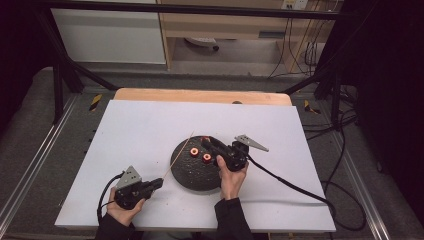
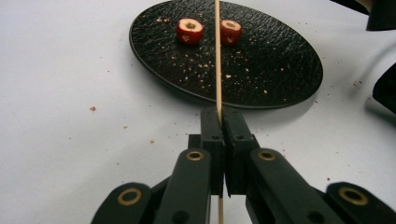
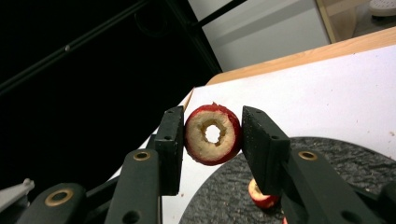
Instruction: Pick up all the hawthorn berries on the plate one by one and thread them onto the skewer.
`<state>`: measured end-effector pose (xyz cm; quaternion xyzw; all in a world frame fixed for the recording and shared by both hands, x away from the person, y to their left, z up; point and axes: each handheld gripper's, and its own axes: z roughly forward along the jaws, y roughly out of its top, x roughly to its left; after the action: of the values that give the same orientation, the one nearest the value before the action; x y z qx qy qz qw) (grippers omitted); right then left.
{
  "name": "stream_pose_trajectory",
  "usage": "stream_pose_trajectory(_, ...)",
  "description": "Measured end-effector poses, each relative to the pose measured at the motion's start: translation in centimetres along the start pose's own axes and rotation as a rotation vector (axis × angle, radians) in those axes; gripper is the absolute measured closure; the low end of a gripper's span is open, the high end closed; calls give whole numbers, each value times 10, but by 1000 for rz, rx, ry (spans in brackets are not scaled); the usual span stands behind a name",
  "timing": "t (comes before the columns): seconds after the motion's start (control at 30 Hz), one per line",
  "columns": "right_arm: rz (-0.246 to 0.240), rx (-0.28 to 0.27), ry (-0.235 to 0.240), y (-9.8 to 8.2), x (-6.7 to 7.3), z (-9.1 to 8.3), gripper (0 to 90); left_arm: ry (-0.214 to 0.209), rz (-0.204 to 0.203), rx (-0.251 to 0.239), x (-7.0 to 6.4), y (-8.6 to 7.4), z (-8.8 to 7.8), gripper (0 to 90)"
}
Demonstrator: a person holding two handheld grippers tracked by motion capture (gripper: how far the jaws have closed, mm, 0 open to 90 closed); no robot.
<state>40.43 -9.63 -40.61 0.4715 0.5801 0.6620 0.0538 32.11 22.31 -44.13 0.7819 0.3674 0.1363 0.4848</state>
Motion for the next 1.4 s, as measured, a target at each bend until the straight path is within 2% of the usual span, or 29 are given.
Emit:
stream_pose_trajectory(0.33, 33, -82, -13, 8, -5, 4, 609, -12, -14, -3, -4, 0, 3, 880)
stream_pose_trajectory(0.73, 60, -131, -9, 9, -12, 12, 609, -27, -15, 6, -13, 1, 8, 880)
stream_pose_trajectory(1.03, 73, -153, 0, 10, -13, 13, 609, -41, -18, 12, -20, 1, 13, 879)
stream_pose_trajectory(1.4, 66, -167, -1, 7, -13, 14, 609, -50, -20, 13, -24, 2, 16, 879)
